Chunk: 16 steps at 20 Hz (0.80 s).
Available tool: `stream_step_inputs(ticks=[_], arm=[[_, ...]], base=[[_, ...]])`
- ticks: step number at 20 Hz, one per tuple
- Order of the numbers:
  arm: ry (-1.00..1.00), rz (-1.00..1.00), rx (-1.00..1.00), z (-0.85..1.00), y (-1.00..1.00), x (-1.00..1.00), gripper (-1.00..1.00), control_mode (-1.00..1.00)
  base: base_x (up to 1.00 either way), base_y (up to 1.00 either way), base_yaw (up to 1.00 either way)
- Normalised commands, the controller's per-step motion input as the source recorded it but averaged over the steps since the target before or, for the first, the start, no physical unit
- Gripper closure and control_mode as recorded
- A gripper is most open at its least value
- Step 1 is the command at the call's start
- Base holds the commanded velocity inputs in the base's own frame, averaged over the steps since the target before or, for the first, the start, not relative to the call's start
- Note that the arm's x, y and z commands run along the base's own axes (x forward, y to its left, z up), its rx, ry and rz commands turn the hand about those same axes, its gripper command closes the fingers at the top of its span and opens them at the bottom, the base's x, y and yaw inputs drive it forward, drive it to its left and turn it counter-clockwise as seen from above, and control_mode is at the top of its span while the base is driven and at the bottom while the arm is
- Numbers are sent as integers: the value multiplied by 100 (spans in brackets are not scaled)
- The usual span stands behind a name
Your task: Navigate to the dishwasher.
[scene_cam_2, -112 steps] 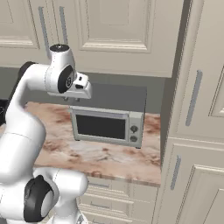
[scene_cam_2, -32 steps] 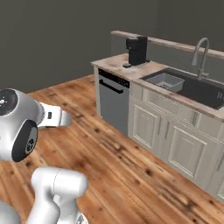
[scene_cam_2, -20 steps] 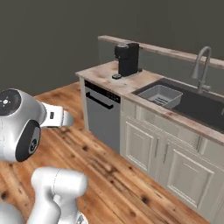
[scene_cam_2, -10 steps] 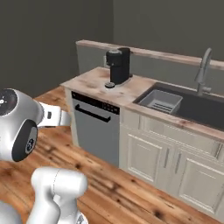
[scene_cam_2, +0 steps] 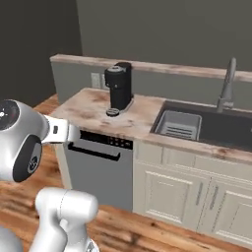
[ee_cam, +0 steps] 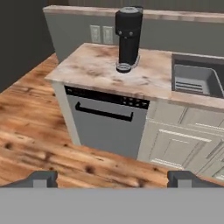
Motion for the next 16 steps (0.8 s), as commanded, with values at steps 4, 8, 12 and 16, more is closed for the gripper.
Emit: stream_step_inputs(ticks=[4, 8, 12, 16], arm=[[0, 0, 0, 0, 0, 0, -100, 100], [0, 0, 0, 0, 0, 0, -100, 100], [0, 0, 0, 0, 0, 0, -100, 100], [0, 0, 0, 0, 0, 0, -100, 100]], base=[[100, 99, -42], [100, 69, -41], [100, 2, -23], [93, -7, -10]])
